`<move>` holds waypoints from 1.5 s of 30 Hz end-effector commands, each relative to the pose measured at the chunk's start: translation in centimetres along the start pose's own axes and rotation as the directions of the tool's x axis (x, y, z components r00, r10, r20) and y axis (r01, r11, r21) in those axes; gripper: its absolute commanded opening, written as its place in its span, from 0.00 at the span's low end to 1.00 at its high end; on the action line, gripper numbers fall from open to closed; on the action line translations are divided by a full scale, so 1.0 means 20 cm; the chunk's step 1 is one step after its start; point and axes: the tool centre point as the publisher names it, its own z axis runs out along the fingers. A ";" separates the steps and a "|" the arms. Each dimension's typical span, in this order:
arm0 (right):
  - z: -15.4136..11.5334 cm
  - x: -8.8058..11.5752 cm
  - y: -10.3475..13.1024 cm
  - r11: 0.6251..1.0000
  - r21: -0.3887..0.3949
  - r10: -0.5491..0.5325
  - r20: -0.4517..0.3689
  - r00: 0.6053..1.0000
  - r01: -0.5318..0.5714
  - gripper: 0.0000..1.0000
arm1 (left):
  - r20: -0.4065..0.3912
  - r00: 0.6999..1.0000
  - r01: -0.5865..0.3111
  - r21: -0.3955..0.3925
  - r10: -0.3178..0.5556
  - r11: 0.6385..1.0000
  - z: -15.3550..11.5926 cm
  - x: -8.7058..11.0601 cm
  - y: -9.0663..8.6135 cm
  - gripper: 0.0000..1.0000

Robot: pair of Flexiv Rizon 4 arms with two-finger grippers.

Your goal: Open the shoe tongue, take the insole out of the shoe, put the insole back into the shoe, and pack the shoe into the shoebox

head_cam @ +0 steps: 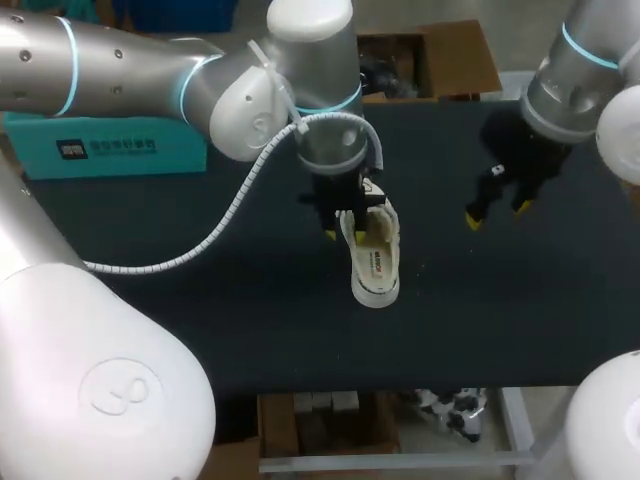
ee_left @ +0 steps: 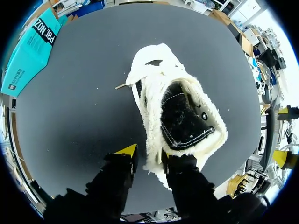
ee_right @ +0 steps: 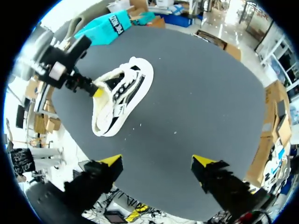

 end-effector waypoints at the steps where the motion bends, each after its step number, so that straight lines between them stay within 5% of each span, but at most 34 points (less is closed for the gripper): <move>1: 0.01 0.02 -0.04 0.989 -0.097 -0.110 0.021 0.994 0.112 1.00 | 0.023 1.000 0.007 -0.005 -0.007 1.000 0.02 0.03 -0.04 0.21; 3: 0.02 0.03 -0.04 0.993 -0.028 -0.111 0.000 0.994 0.111 1.00 | 0.026 1.000 0.011 -0.005 -0.011 1.000 0.03 0.03 -0.07 0.00; 9: 0.02 0.03 -0.04 0.993 -0.028 -0.111 0.000 0.994 0.111 1.00 | 0.015 1.000 -0.015 0.016 0.015 1.000 0.02 0.03 -0.05 0.00; 15: 0.02 0.03 -0.04 0.993 -0.028 -0.111 0.000 0.994 0.111 1.00 | -0.043 0.989 -0.139 0.071 0.142 0.988 -0.02 0.01 0.01 0.00; 17: 0.02 0.02 -0.01 0.978 -0.007 -0.209 -0.022 0.978 0.209 1.00 | -0.055 0.979 -0.190 0.094 0.196 0.977 -0.04 0.00 0.02 0.00; 21: 0.00 -0.02 -0.01 0.894 -0.066 -0.446 -0.065 0.893 0.442 1.00 | -0.076 0.944 -0.309 0.130 0.320 0.942 -0.06 -0.03 0.03 0.00; 23: -0.02 -0.05 -0.01 0.885 -0.030 -0.465 -0.081 0.882 0.464 1.00 | -0.065 0.931 -0.350 0.128 0.360 0.928 -0.08 -0.06 0.02 0.00; 28: -0.07 -0.04 -0.01 0.731 -0.063 -0.683 -0.064 0.728 0.680 1.00 | -0.089 0.882 -0.445 0.170 0.463 0.879 -0.14 -0.13 0.00 0.00; 37: -0.09 -0.03 -0.02 0.567 -0.024 -0.824 -0.004 0.567 0.824 1.00 | -0.035 0.721 -0.672 0.212 0.692 0.710 -0.30 -0.16 0.01 0.00; 42: -0.09 -0.04 -0.04 0.515 -0.025 -0.855 0.057 0.515 0.857 1.00 | -0.014 0.664 -0.728 0.216 0.748 0.651 -0.39 -0.19 0.03 0.00; 45: -0.08 -0.07 -0.04 0.530 -0.041 -0.846 0.048 0.531 0.847 1.00 | 0.008 0.643 -0.750 0.206 0.766 0.628 -0.44 -0.21 0.05 0.00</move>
